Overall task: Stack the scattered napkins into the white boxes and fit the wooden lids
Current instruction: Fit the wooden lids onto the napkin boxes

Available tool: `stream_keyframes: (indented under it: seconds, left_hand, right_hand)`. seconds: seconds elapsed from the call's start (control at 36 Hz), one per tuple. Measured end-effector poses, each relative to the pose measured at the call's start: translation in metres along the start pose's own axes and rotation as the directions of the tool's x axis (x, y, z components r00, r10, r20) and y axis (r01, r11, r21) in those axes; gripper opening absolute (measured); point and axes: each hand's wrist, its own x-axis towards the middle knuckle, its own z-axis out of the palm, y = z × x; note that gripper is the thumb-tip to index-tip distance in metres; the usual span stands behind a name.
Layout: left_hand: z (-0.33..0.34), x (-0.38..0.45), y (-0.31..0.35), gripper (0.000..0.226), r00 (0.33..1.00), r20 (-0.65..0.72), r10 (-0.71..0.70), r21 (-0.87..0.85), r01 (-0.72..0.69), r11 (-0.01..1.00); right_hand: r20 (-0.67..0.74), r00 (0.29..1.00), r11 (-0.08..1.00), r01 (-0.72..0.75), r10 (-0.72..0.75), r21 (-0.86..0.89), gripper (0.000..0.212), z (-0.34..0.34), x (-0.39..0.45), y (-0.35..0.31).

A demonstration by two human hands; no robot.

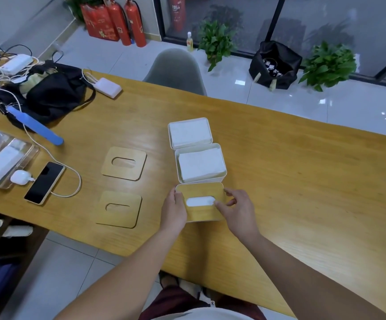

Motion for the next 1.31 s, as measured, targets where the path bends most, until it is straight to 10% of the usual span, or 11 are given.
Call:
stream_keyframes:
  seconds: [0.78, 1.31]
  left_hand:
    - [0.023, 0.008, -0.003, 0.057, 0.951, -0.292, 0.1, 0.212, -0.037, 0.976]
    - [0.007, 0.005, -0.001, 0.051, 0.996, -0.087, 0.008, -0.063, -0.013, 0.998]
  right_hand:
    - [-0.098, 0.994, 0.999, 0.038, -0.04, -0.02, 0.042, 0.052, 0.022, 0.005]
    - [0.13, 0.991, 0.994, -0.032, 0.018, 0.107, 0.038, 0.027, 0.021, -0.003]
